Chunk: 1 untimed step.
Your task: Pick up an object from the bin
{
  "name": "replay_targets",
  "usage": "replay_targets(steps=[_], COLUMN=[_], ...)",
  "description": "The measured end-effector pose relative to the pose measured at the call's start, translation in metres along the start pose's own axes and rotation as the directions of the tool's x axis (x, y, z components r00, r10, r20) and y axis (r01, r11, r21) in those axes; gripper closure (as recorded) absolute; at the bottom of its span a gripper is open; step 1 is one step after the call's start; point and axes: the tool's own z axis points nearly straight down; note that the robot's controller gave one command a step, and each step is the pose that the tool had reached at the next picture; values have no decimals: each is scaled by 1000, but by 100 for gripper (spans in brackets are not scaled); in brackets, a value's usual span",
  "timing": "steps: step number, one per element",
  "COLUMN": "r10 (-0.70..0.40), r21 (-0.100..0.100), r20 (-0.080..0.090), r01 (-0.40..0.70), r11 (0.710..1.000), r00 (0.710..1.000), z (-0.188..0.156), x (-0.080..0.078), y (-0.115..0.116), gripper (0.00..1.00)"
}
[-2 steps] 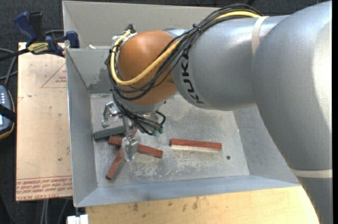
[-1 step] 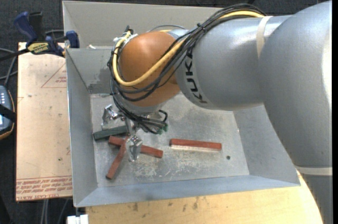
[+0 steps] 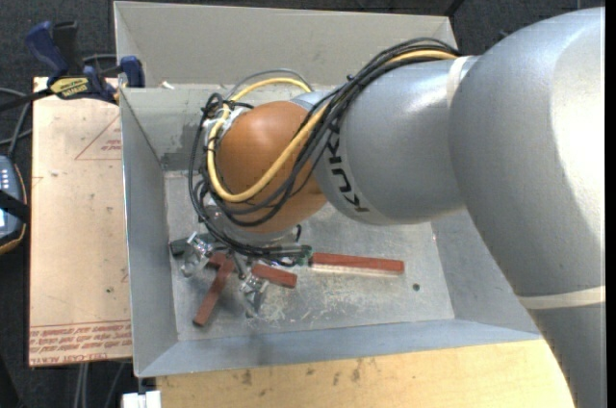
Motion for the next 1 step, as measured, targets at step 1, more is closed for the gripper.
replay_targets(steps=[1], r10=[-143], r21=[6], r20=[14], r01=[143], r11=[990], r00=[990], z=[14], x=[-8], y=[8], gripper=[100])
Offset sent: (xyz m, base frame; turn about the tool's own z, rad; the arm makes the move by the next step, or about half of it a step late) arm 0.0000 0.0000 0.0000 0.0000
